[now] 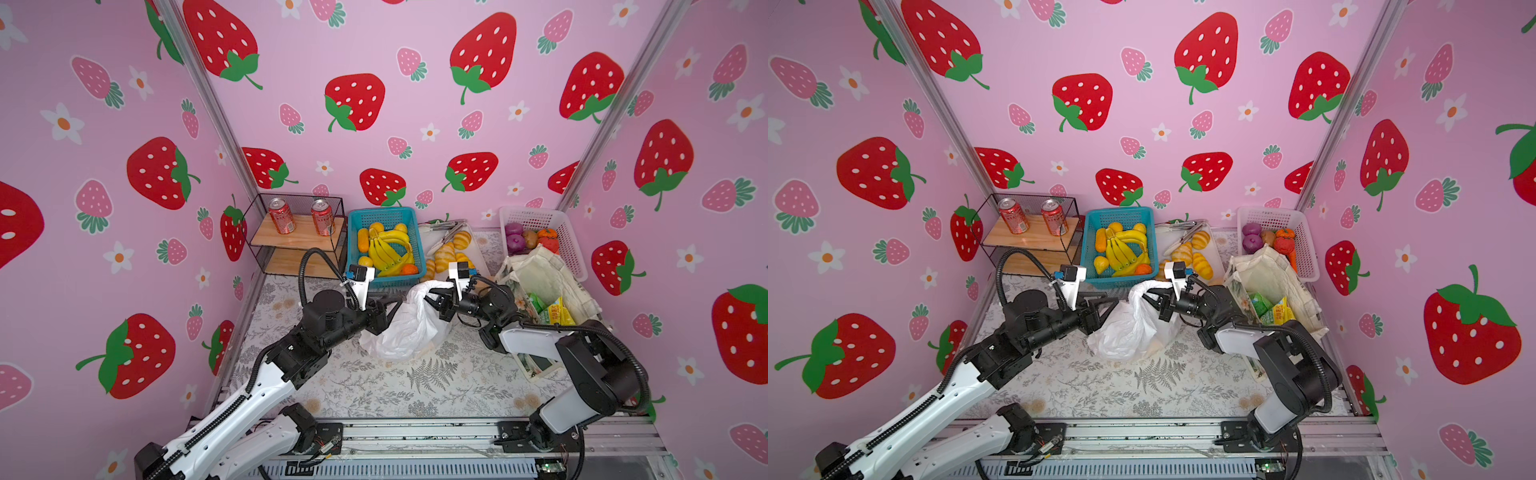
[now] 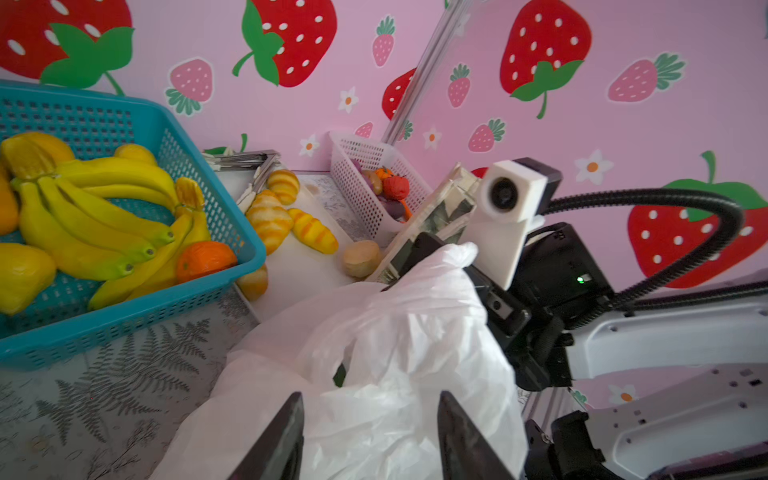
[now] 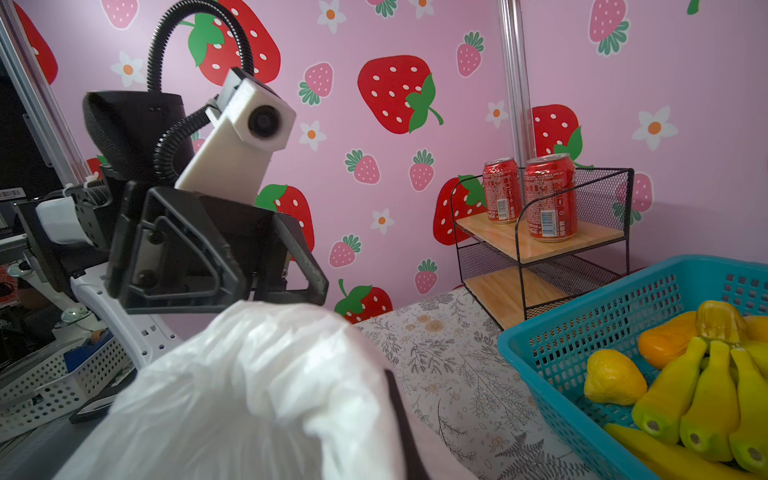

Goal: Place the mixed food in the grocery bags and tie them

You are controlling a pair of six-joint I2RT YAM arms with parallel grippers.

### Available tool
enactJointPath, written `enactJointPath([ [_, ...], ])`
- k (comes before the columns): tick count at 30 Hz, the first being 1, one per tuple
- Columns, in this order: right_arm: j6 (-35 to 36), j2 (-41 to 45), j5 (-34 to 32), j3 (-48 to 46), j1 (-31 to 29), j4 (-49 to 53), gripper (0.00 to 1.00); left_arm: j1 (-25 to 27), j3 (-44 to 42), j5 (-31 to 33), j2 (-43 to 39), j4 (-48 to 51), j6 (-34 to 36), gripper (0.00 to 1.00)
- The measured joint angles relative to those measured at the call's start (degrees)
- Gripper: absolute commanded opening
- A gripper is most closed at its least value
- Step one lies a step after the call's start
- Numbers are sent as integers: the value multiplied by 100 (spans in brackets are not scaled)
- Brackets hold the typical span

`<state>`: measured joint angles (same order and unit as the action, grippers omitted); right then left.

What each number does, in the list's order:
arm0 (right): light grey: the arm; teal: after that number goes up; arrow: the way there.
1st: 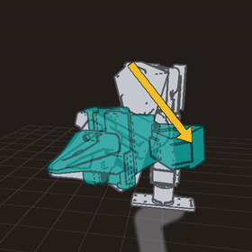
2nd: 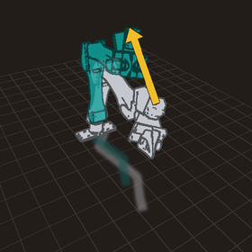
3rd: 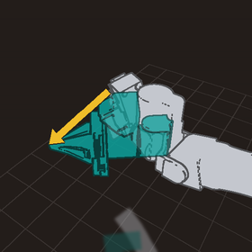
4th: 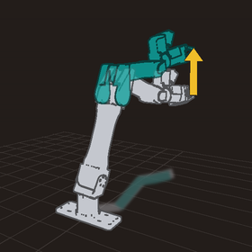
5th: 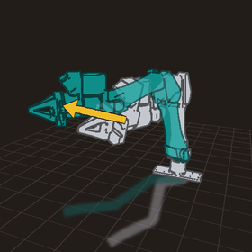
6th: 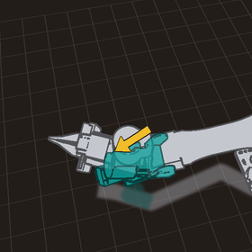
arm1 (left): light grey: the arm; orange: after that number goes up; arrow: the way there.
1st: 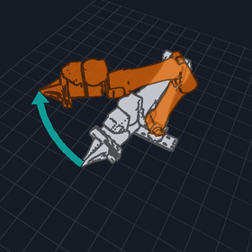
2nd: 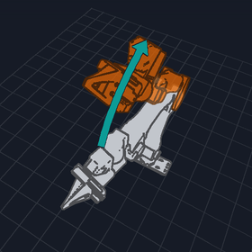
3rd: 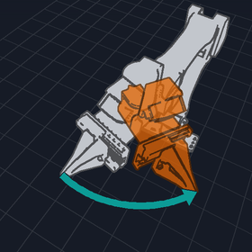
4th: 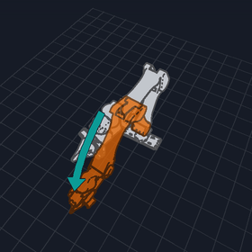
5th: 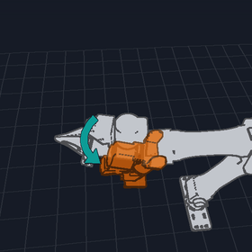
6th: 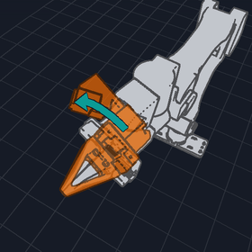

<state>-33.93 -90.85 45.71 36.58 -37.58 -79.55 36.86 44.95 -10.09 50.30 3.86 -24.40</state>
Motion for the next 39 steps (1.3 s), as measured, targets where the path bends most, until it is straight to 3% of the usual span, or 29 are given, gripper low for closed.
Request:
enactJointPath([
  [7,-234,-232,-63,66,-48,-70,0,-24,-240,-208,518,-83,-131,35],
  [16,-608,-369,-188,118,-120,-149,0,267,-496,-251,809,-614,-48,45],
  [30,-621,-369,-197,205,-144,-138,0,354,-317,520,686,-601,1561,58],
  [39,-616,-369,-192,264,-170,-131,0,356,-188,605,931,-660,2166,53],
])
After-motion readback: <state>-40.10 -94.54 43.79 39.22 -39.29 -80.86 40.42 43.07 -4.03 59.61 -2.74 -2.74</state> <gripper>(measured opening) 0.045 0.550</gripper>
